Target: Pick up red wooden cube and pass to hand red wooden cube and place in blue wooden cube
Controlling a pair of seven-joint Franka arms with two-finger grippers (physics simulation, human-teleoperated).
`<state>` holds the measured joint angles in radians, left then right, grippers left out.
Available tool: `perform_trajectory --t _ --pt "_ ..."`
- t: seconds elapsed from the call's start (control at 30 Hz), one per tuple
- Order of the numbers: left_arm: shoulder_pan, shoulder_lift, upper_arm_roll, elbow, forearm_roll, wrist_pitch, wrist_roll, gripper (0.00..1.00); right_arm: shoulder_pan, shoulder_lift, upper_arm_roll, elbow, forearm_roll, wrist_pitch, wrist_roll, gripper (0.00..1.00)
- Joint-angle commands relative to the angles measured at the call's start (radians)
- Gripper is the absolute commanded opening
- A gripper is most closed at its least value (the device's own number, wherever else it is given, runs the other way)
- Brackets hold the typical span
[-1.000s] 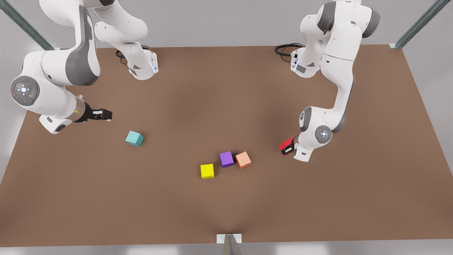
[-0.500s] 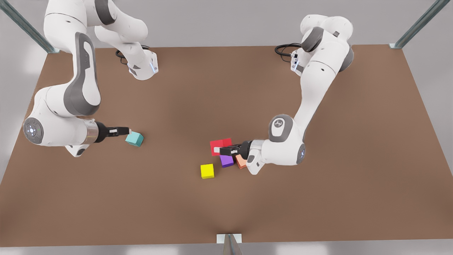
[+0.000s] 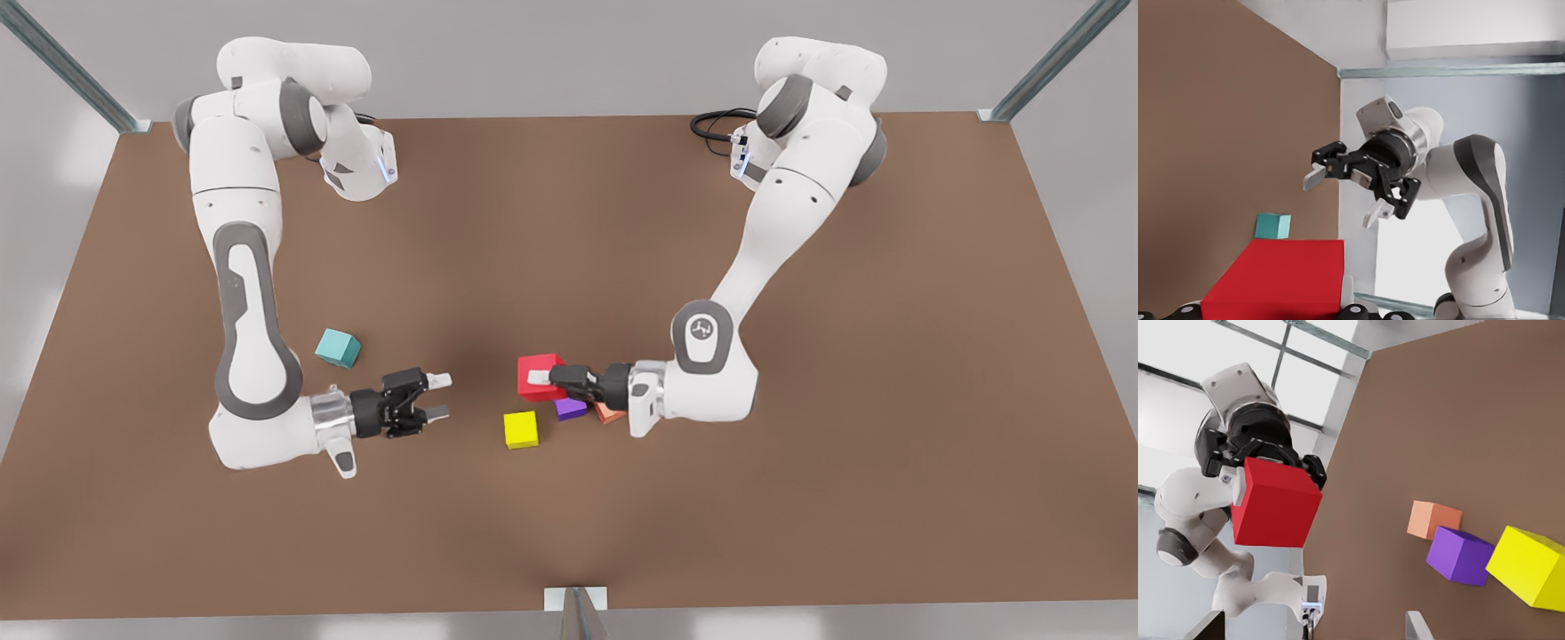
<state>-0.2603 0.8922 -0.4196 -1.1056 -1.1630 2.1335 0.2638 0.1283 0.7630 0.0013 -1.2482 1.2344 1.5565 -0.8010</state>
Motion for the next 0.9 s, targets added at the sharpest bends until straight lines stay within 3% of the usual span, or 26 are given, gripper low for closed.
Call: perform_trajectory --t 0.0,0.17,0.27,0.6,0.87 --pt "-0.002 -0.001 -0.013 0.0 -0.032 0.037 0.827 0.6 0.004 -0.001 0.0 -0.005 0.096 0.05 -0.885 1.0" --pt "0.001 0.021 -0.033 -0.01 -0.132 0.034 0.913 0.6 0.014 0.002 0.0 -0.017 0.165 0.05 -0.937 1.0" --pt "0.01 0.021 -0.033 -0.031 -0.19 0.033 0.752 0.62 0.017 0.006 0.0 -0.017 0.201 0.05 -1.0 1.0" --pt "0.015 0.019 -0.041 -0.031 -0.199 0.025 0.382 0.62 0.036 -0.005 0.014 -0.082 0.274 0.091 -1.178 1.0" --pt "0.01 0.022 -0.041 -0.031 -0.218 0.023 0.351 0.62 0.059 -0.087 0.026 -0.224 0.387 0.188 -1.294 1.0"
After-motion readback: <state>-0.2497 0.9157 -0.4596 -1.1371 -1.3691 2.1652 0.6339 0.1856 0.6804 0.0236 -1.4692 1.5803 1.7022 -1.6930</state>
